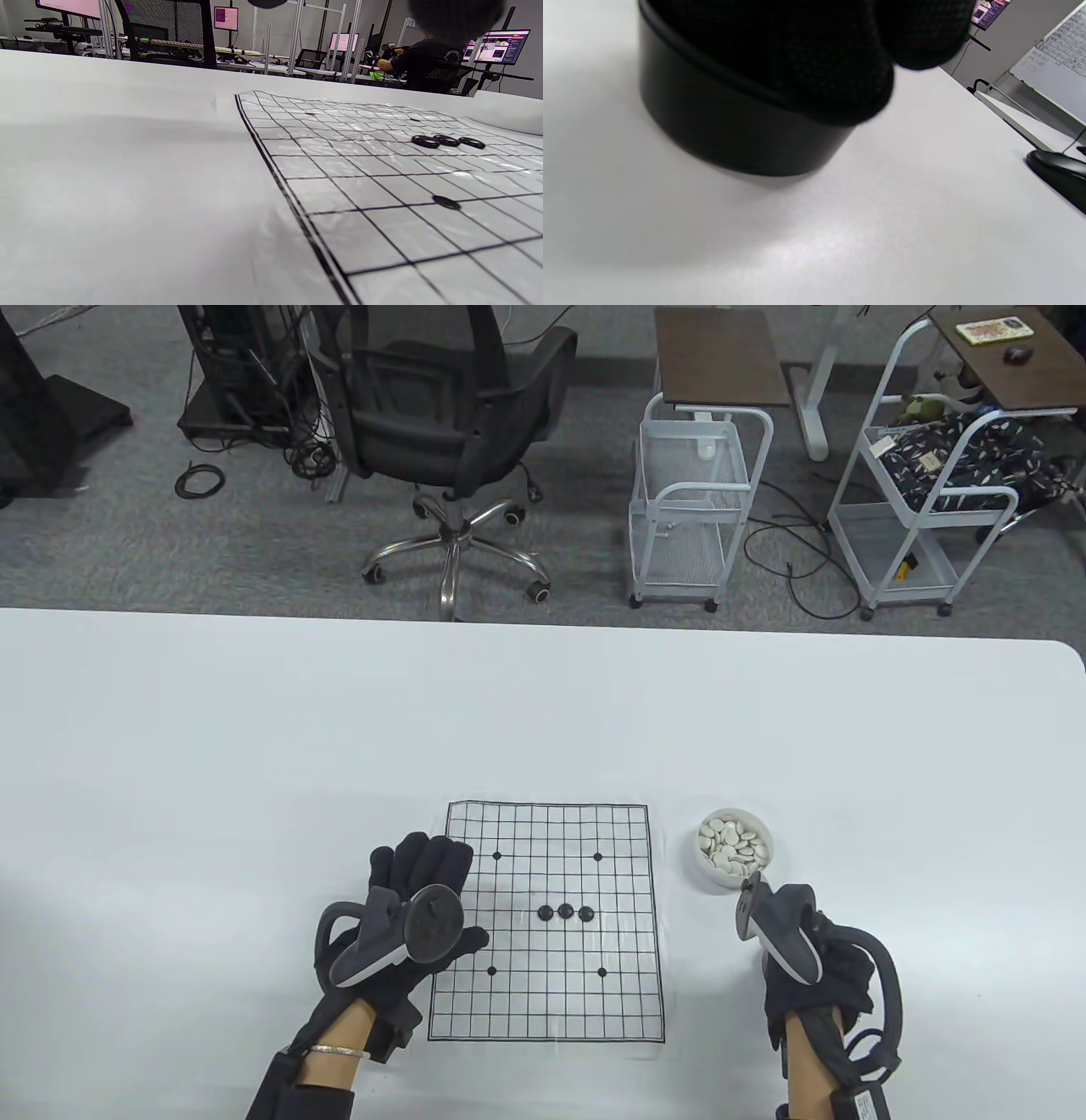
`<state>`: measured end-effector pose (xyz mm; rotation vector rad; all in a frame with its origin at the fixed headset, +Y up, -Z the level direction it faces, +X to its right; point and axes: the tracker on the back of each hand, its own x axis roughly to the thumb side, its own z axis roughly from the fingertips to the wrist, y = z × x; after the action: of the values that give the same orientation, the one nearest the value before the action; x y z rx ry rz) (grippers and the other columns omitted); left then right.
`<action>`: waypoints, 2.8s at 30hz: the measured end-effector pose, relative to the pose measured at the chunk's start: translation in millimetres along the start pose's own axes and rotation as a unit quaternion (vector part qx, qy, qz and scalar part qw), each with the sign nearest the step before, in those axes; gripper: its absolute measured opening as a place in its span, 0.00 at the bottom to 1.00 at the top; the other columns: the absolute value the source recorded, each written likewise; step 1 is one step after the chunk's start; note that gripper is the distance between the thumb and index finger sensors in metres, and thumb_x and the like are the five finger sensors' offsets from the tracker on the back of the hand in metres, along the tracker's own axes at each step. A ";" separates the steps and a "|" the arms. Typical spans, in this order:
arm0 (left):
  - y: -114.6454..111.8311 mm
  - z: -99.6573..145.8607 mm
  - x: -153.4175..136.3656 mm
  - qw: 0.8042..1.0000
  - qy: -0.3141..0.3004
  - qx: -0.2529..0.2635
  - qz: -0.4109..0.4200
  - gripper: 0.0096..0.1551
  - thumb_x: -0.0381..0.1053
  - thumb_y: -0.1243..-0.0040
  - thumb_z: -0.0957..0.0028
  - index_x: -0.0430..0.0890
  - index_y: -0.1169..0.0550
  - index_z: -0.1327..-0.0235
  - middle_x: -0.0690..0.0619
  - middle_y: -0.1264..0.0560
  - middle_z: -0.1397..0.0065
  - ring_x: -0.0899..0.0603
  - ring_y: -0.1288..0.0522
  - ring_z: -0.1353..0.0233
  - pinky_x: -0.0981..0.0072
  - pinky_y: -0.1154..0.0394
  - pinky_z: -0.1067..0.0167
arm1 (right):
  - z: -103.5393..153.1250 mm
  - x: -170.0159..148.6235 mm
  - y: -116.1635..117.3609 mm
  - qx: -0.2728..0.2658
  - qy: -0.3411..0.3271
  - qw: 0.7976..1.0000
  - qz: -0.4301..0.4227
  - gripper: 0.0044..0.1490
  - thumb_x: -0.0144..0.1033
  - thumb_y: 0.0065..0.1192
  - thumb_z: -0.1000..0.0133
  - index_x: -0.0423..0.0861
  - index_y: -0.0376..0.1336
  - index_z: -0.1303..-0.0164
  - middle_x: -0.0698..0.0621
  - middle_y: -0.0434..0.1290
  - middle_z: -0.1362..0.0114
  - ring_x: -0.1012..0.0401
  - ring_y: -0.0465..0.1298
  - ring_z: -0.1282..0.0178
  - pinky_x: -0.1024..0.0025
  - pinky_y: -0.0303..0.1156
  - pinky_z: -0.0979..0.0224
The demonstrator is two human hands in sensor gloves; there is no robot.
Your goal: Place Go stones in plus sign pattern
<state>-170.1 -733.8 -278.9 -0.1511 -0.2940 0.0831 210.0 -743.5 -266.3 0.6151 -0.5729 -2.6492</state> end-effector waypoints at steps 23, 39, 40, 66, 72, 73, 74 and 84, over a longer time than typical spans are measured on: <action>0.5 -0.2 -1.1 1.000 0.001 0.001 0.006 0.56 0.73 0.53 0.53 0.51 0.56 0.18 0.45 0.54 0.09 0.31 0.55 0.12 0.32 0.59 0.20 | -6.9 1.9 7.7 -0.058 0.004 0.998 0.005 0.24 0.41 0.64 0.47 0.44 0.72 0.44 0.48 0.82 0.46 0.66 0.82 0.70 0.60 0.76 0.47; 2.1 0.4 -3.3 1.000 0.004 0.008 0.008 0.56 0.73 0.53 0.53 0.51 0.56 0.18 0.45 0.54 0.09 0.31 0.54 0.12 0.33 0.59 0.20 | 37.9 48.7 -51.8 -0.150 -0.187 0.968 -0.073 0.24 0.42 0.54 0.42 0.50 0.69 0.38 0.46 0.71 0.26 0.53 0.77 0.34 0.49 0.66 0.29; 2.1 0.4 -3.2 1.000 0.004 0.008 0.008 0.56 0.73 0.53 0.53 0.51 0.56 0.18 0.45 0.53 0.09 0.31 0.54 0.12 0.33 0.59 0.20 | 38.9 57.3 -55.6 -0.147 -0.216 0.962 -0.083 0.24 0.42 0.55 0.42 0.50 0.70 0.38 0.46 0.70 0.24 0.52 0.76 0.33 0.48 0.65 0.28; 3.0 2.1 -24.7 0.998 0.048 0.004 0.027 0.56 0.73 0.53 0.53 0.52 0.57 0.18 0.45 0.54 0.09 0.32 0.55 0.12 0.33 0.60 0.20 | 51.0 227.5 -98.6 -0.058 -0.439 0.896 0.039 0.24 0.40 0.62 0.46 0.46 0.72 0.41 0.41 0.58 0.17 0.47 0.66 0.21 0.43 0.58 0.22; 1.8 2.5 -29.0 0.998 0.060 0.001 0.030 0.56 0.73 0.53 0.53 0.52 0.57 0.18 0.45 0.54 0.09 0.32 0.55 0.12 0.33 0.60 0.20 | 52.0 234.3 -99.2 -0.057 -0.443 0.892 0.064 0.24 0.40 0.62 0.46 0.46 0.72 0.42 0.42 0.58 0.17 0.46 0.65 0.21 0.43 0.57 0.22; 1.9 2.6 -29.0 0.998 0.061 0.000 0.030 0.56 0.73 0.53 0.53 0.51 0.57 0.18 0.45 0.54 0.09 0.32 0.55 0.12 0.33 0.60 0.20 | 52.3 234.8 -99.5 -0.056 -0.444 0.892 0.068 0.24 0.40 0.62 0.46 0.46 0.72 0.42 0.42 0.58 0.17 0.46 0.65 0.21 0.43 0.57 0.22; 1.8 2.6 -29.3 0.998 0.062 0.000 0.030 0.56 0.73 0.53 0.53 0.51 0.57 0.18 0.45 0.54 0.09 0.31 0.55 0.12 0.33 0.60 0.20 | 52.7 235.5 -99.6 -0.057 -0.444 0.891 0.072 0.24 0.40 0.63 0.46 0.46 0.72 0.42 0.42 0.58 0.17 0.46 0.65 0.21 0.43 0.57 0.22; 2.8 3.8 -29.2 0.997 0.068 -0.005 0.028 0.56 0.73 0.53 0.53 0.52 0.56 0.18 0.45 0.54 0.09 0.32 0.55 0.12 0.33 0.60 0.20 | 58.2 241.1 -98.8 -0.076 -0.426 0.894 0.118 0.24 0.41 0.64 0.46 0.46 0.72 0.42 0.42 0.58 0.16 0.46 0.66 0.20 0.42 0.57 0.23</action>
<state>-199.2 -733.5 -284.0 -0.1747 -0.1542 0.1270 -45.3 -744.5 -344.5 -0.6770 -0.5921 -2.5824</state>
